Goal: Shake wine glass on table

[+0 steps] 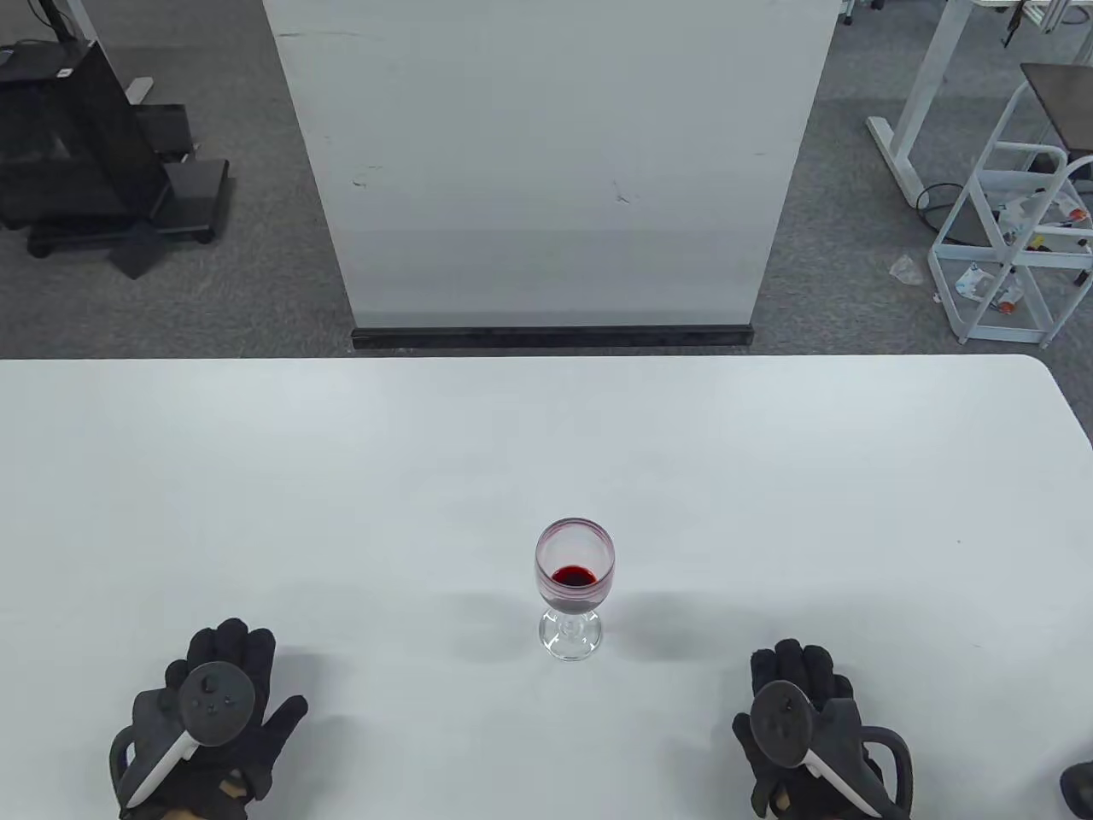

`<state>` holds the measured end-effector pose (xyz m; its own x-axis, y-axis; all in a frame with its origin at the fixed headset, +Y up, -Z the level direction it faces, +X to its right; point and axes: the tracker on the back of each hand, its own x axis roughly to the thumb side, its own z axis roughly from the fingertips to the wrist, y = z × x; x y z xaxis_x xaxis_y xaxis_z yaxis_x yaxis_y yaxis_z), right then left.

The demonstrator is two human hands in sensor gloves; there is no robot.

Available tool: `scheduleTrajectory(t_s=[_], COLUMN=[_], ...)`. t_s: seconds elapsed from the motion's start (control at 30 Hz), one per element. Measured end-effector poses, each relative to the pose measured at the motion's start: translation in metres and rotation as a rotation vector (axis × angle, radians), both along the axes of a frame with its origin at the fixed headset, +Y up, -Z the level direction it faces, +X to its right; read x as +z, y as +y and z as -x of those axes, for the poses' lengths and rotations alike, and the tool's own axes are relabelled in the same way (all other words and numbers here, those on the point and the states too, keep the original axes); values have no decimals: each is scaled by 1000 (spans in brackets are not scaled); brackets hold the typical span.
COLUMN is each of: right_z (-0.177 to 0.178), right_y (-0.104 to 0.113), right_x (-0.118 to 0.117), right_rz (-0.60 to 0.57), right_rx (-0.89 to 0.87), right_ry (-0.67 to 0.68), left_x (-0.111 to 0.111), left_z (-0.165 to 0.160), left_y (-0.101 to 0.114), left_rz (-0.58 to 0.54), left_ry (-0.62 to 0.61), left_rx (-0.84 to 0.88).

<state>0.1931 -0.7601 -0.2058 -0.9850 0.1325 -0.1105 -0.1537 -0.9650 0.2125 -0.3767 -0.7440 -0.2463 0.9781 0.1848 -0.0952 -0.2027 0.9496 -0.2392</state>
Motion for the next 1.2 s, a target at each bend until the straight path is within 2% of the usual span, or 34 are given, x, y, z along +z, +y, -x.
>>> scheduleTrajectory(t_s=[0.57, 0.73, 0.83, 0.93, 1.0, 1.1, 1.2], right_z=[1, 2, 6, 16, 25, 38, 55], right_y=[-3, -1, 8, 20, 28, 34, 40], right_x=[-2, -11, -21, -34, -44, -56, -66], right_rz=[18, 3, -18, -55, -80, -86, -97], right_rx=[-20, -51, -77, -176, -344, -490, -507], right_ry=[14, -1, -6, -10, -35, -40, -32], left_x=[-1, -1, -1, -1, -1, -1, -1], left_z=[1, 1, 1, 1, 1, 1, 1], left_y=[-1, -1, -1, -1, -1, -1, -1], left_rz=[2, 3, 5, 7, 9, 7, 3], left_ry=[2, -2, -5, -6, -7, -9, -10], left_rx=[6, 14, 17, 20, 21, 26, 31])
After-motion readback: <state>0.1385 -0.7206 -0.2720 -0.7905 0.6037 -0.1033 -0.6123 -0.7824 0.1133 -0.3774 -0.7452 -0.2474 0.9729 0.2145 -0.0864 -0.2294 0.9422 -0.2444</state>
